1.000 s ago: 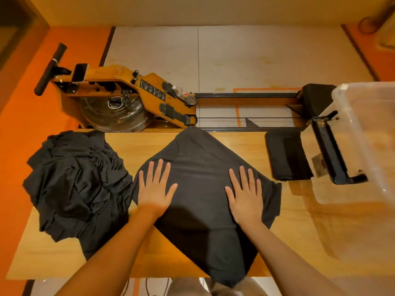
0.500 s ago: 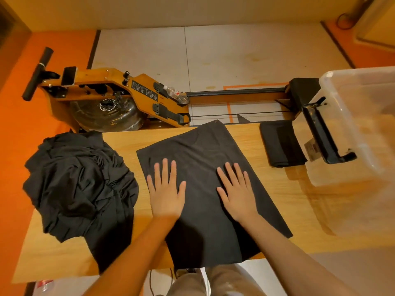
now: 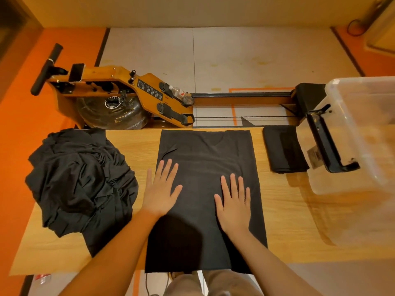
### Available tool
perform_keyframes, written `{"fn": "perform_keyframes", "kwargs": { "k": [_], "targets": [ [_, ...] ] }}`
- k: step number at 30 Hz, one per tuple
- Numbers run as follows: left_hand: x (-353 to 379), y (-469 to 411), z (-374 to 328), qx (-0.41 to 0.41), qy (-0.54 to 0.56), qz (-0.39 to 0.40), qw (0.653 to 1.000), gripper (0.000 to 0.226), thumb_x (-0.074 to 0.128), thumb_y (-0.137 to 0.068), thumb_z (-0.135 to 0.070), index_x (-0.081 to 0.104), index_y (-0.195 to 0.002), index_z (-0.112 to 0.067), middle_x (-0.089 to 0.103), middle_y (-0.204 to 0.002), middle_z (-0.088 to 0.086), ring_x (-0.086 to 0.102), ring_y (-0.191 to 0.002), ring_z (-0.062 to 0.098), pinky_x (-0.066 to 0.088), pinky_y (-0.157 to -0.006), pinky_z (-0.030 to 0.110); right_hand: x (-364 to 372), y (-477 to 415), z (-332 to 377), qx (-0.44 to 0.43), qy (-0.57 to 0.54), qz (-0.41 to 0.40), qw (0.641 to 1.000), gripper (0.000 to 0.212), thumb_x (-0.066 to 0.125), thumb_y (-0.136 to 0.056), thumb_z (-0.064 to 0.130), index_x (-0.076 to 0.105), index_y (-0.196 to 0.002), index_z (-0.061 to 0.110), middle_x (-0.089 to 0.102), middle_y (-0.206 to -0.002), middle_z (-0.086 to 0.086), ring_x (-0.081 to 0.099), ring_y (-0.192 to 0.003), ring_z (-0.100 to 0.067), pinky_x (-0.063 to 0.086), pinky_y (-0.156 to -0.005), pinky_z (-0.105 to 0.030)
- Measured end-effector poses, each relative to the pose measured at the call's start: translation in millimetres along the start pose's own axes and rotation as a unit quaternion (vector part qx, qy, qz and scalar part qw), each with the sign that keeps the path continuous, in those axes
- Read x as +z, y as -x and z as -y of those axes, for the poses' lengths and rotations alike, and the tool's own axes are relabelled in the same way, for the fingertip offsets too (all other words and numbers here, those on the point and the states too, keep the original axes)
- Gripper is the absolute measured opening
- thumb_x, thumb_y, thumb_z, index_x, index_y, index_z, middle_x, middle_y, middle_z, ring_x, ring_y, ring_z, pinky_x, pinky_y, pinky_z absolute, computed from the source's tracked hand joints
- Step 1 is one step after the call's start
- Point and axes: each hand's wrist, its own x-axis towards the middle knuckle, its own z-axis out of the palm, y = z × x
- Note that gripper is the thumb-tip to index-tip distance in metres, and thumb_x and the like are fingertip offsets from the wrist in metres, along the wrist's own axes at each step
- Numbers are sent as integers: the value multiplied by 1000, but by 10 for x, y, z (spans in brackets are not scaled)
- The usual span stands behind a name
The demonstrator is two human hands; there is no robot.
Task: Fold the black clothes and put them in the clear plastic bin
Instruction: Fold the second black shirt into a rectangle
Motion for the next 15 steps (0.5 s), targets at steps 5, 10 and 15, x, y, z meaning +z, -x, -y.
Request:
{"fn": "perform_keyframes", "kwargs": {
  "k": [5,10,15],
  "targets": [
    [-142,-154,-104,11,4,-20,1000,75,1,-90,-57,3,-155,-20,-6,-161,-5,-14,-147,13,-10,-119,41,-189,-291,-12,-44,-20,-19,999,61,13,-95,47,24,-152,25,19,-160,-3,5,-148,-22,2,-119,-41],
    [-198,-441,-166,-42,47,-47,997,66,28,-101,-46,9,-156,-15,5,-163,1,-3,-150,18,0,-121,43,-366,-825,-199,-40,25,-4,999,55,17,-103,42,7,-155,26,2,-163,-1,-10,-149,-21,-7,-119,-39],
    [-98,-432,-77,-96,30,-29,995,70,27,-100,-52,6,-155,-13,-1,-163,3,-8,-150,20,-5,-120,43,-336,-1016,-365,-14,43,58,997,56,14,-103,47,-11,-150,30,-13,-162,2,-20,-146,-18,-9,-120,-39]
  ]
}}
